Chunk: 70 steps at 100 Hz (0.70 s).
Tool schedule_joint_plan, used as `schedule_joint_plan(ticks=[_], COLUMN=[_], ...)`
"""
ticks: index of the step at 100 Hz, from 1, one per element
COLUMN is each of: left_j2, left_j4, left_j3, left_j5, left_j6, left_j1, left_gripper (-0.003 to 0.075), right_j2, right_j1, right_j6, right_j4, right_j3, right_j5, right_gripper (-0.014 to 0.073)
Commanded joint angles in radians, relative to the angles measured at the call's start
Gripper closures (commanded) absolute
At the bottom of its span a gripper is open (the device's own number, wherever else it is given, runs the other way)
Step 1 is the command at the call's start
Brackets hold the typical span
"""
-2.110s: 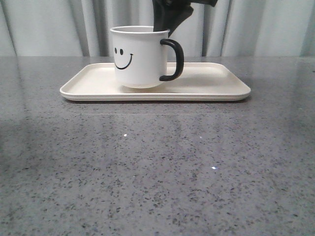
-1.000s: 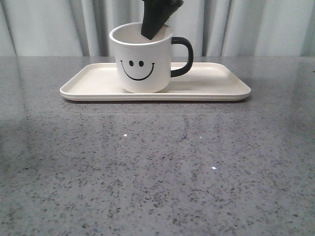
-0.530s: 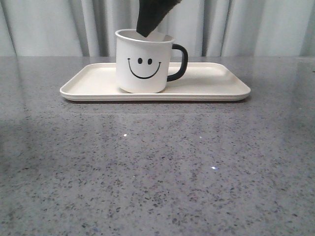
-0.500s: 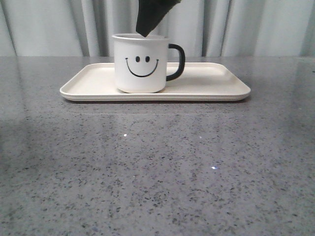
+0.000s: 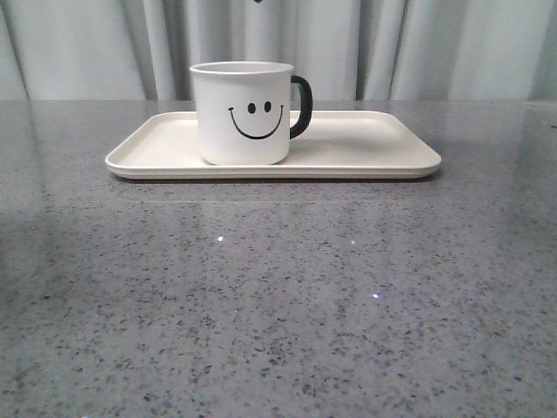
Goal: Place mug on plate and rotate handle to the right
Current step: 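Open the right gripper and lift it out of the mug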
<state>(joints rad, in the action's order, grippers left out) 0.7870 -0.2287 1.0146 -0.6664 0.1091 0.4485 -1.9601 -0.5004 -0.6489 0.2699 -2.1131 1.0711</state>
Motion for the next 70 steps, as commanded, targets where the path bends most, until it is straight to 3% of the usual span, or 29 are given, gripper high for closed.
schedule_joint_plan(ticks=[1,7,28,70], left_j2=[-0.041,-0.074,-0.197,-0.370], left_j4=[-0.007,-0.007,-0.006,-0.006], left_j3=[-0.007,-0.040,-0.150,-0.326], left_j5=[0.120,0.134,0.169,0.201], left_j6=[-0.002,-0.002,-0.002,-0.002], left_j1=[0.003,0.003,0.003,0.003], left_gripper=[0.0486,0.0519,0.0738,0.0739], right_j2=[0.083,0.095,0.130,0.261], right_j1=[0.003,0.003,0.003,0.003], right_j6=[0.019,0.023,0.065,0.068], right_j4=[0.020,0.027,0.088,0.149], right_j3=[-0.033,-0.032,-0.030,-0.011], right_j5=[0.009,0.044,0.103,0.097], right_gripper=[0.0554,0.0671,0.0655,0.0655])
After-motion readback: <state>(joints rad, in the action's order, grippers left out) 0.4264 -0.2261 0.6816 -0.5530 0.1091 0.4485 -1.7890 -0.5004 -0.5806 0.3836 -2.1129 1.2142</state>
